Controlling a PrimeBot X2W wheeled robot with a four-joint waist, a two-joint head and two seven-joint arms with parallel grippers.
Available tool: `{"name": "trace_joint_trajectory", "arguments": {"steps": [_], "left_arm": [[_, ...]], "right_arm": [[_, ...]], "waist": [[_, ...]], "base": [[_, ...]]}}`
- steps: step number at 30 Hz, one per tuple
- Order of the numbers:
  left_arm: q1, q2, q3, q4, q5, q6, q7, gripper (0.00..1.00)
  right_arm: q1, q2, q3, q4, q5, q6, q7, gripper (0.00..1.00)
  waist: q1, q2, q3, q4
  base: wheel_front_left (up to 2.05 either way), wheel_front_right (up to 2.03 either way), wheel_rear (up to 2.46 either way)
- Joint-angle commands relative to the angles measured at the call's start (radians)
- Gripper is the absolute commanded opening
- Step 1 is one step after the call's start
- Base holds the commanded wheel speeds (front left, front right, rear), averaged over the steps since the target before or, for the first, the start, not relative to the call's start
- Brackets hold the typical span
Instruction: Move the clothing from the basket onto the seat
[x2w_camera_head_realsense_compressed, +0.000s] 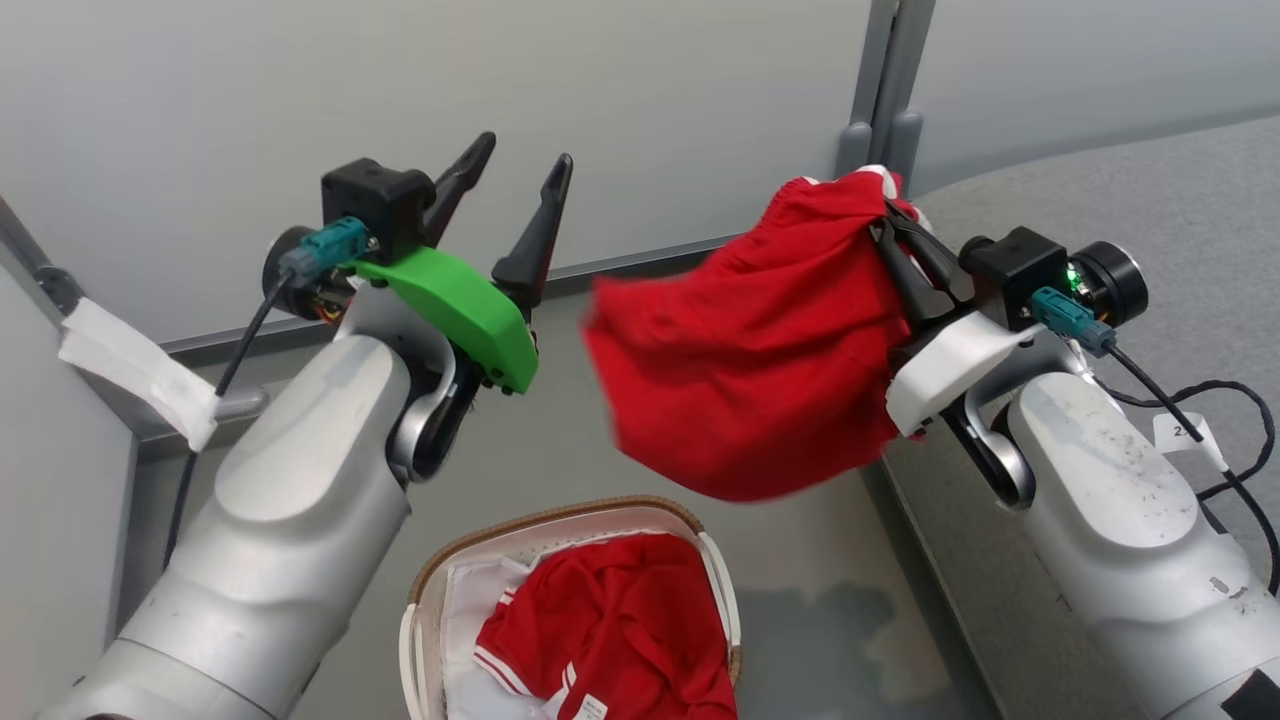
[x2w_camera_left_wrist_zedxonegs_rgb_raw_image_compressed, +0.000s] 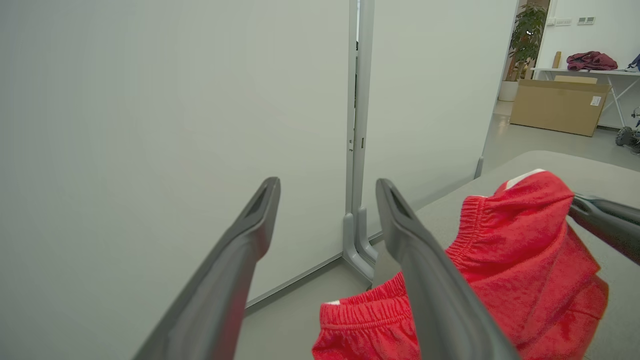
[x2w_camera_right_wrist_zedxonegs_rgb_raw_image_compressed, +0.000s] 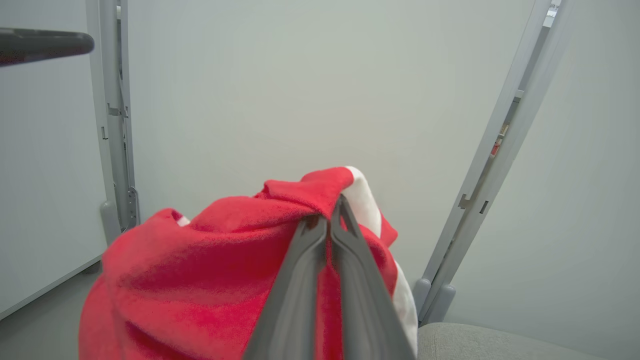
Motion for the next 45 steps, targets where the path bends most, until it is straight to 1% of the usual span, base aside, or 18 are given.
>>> {"name": "trace_joint_trajectory", "arguments": {"steps": [1, 5, 11, 15, 20, 24, 27, 32, 36, 42, 45], "left_arm": [[0.030, -0.007, -0.005, -0.003, -0.012, -0.004, -0.010, 1.00], [0.079, -0.021, -0.021, -0.021, -0.013, -0.005, -0.032, 1.00], [0.145, -0.043, -0.061, -0.071, 0.009, -0.005, -0.057, 1.00], [0.175, -0.049, -0.084, -0.100, 0.038, 0.012, -0.069, 1.00], [0.205, -0.042, -0.097, -0.135, 0.067, 0.040, -0.080, 1.00], [0.216, -0.036, -0.111, -0.149, 0.085, 0.054, -0.082, 1.00], [0.213, -0.029, -0.125, -0.153, 0.101, 0.055, -0.073, 1.00], [0.182, -0.026, -0.150, -0.162, 0.121, 0.047, -0.055, 1.00], [0.172, -0.020, -0.160, -0.177, 0.130, 0.053, -0.046, 1.00], [0.149, -0.003, -0.180, -0.224, 0.158, 0.065, -0.017, 1.00], [0.138, 0.003, -0.188, -0.261, 0.170, 0.074, 0.001, 1.00]], "right_arm": [[0.016, -0.010, -0.015, -0.011, -0.009, -0.001, -0.002, 0.00], [0.032, -0.027, -0.050, -0.024, -0.023, -0.001, -0.002, 0.00], [0.034, -0.064, -0.111, -0.049, -0.043, -0.001, -0.002, 0.00], [0.036, -0.083, -0.154, -0.064, -0.052, -0.001, -0.002, 0.00], [0.044, -0.073, -0.198, -0.097, -0.062, -0.001, -0.001, 0.00], [0.056, -0.056, -0.214, -0.121, -0.072, -0.001, 0.003, 0.00], [0.061, -0.042, -0.227, -0.134, -0.083, -0.001, 0.006, 0.00], [0.071, -0.024, -0.267, -0.141, -0.099, -0.001, 0.005, 0.00], [0.026, -0.010, -0.269, -0.126, -0.101, -0.001, 0.004, 0.00], [-0.128, -0.058, -0.262, -0.075, -0.088, -0.001, 0.026, 0.00], [-0.227, -0.114, -0.261, -0.051, -0.096, -0.001, 0.052, 0.00]], "waist": [[0.0000, 0.0000, 0.012, -0.031], [0.0000, 0.0000, 0.023, -0.076], [0.0000, 0.0000, 0.062, -0.165], [0.0000, 0.0000, 0.096, -0.238], [0.0000, 0.0000, 0.150, -0.337], [0.0000, 0.0000, 0.189, -0.396], [0.0000, 0.0000, 0.216, -0.427], [0.0000, 0.0000, 0.258, -0.436], [0.0000, 0.0000, 0.287, -0.437], [0.0000, 0.0000, 0.346, -0.390], [0.0000, 0.0000, 0.386, -0.353]], "base": [[0.00, 0.00, 0.00], [0.00, 0.00, 0.00], [0.00, 0.00, 0.00], [0.00, 0.00, 0.00], [0.00, 0.00, 0.00], [0.00, 0.00, 0.00], [0.00, 0.00, 0.00], [0.00, 0.00, 0.00], [0.00, 0.00, 0.00], [0.00, 0.00, 0.00], [0.00, 0.00, 0.00]]}}
